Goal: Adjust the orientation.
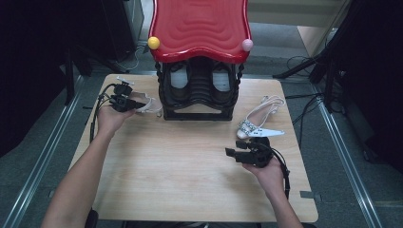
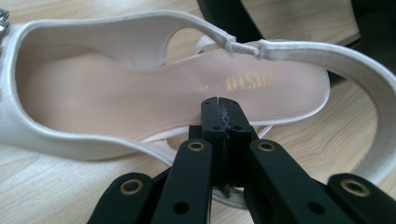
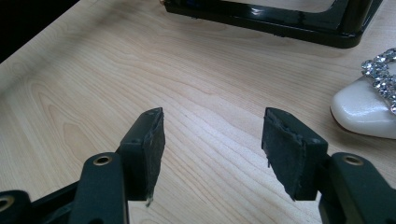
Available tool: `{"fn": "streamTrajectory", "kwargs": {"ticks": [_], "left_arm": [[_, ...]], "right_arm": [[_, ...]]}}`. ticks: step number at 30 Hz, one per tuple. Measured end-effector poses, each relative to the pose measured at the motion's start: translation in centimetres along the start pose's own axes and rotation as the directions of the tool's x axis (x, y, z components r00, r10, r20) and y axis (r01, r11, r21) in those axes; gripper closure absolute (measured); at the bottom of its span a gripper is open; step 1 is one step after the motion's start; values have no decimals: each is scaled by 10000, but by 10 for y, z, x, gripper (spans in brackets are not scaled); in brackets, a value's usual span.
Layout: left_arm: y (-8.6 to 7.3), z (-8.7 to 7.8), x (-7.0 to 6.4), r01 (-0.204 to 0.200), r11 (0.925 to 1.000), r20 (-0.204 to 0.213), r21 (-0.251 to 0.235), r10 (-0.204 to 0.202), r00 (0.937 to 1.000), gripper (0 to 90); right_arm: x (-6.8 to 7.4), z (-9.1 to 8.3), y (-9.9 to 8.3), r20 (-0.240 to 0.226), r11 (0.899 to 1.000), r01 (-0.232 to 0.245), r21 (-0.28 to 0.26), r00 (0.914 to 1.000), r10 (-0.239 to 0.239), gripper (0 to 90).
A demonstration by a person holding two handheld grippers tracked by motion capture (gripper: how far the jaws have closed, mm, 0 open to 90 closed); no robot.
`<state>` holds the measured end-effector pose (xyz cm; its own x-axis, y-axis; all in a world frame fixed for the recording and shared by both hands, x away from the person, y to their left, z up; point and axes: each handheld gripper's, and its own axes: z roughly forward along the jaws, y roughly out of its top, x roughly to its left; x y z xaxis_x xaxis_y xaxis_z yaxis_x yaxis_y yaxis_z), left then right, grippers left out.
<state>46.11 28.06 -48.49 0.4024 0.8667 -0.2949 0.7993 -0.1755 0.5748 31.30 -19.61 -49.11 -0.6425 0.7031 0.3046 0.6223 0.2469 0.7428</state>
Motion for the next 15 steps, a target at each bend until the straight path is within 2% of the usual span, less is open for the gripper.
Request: {"fn": "streamTrajectory", "kwargs": {"ticks": [2, 3, 4, 7, 9, 10, 11, 15], "left_arm": [[-1, -2, 4, 62, 10000, 37, 7, -62, 10000, 900], [-1, -3, 4, 79, 10000, -61, -2, -79, 9999, 900], [-1, -4, 6, -69, 9999, -369, 149, 74, 9993, 900], [-3, -6, 11, -60, 9990, -326, 433, 74, 9994, 900], [-4, -10, 16, -170, 9988, -687, 466, 202, 9974, 900], [-4, -10, 16, -170, 9988, -687, 466, 202, 9974, 900], [-5, -11, 18, 5, 9991, -737, 435, 27, 9973, 900], [-8, -17, 29, 131, 9990, -879, 418, -94, 9961, 900]], "right_arm": [[0, 0, 0, 7, 10000, 3, 20, 10000, -3, 401], [0, 0, 0, 7, 10000, 3, 20, 10000, -3, 401], [1, 0, 0, 4, 10000, -7, 20, 10000, 7, 400], [1, 0, 0, 17, 10000, -18, -15, 10000, 18, 398], [1, 1, 0, 35, 10000, -18, -3, 10000, 18, 397], [1, 1, 0, 35, 10000, -18, -3, 10000, 18, 397], [1, 1, 0, 35, 10000, -46, 19, 10000, 45, 397], [2, 1, -1, 48, 10000, -53, 50, 10000, 53, 396]]}}
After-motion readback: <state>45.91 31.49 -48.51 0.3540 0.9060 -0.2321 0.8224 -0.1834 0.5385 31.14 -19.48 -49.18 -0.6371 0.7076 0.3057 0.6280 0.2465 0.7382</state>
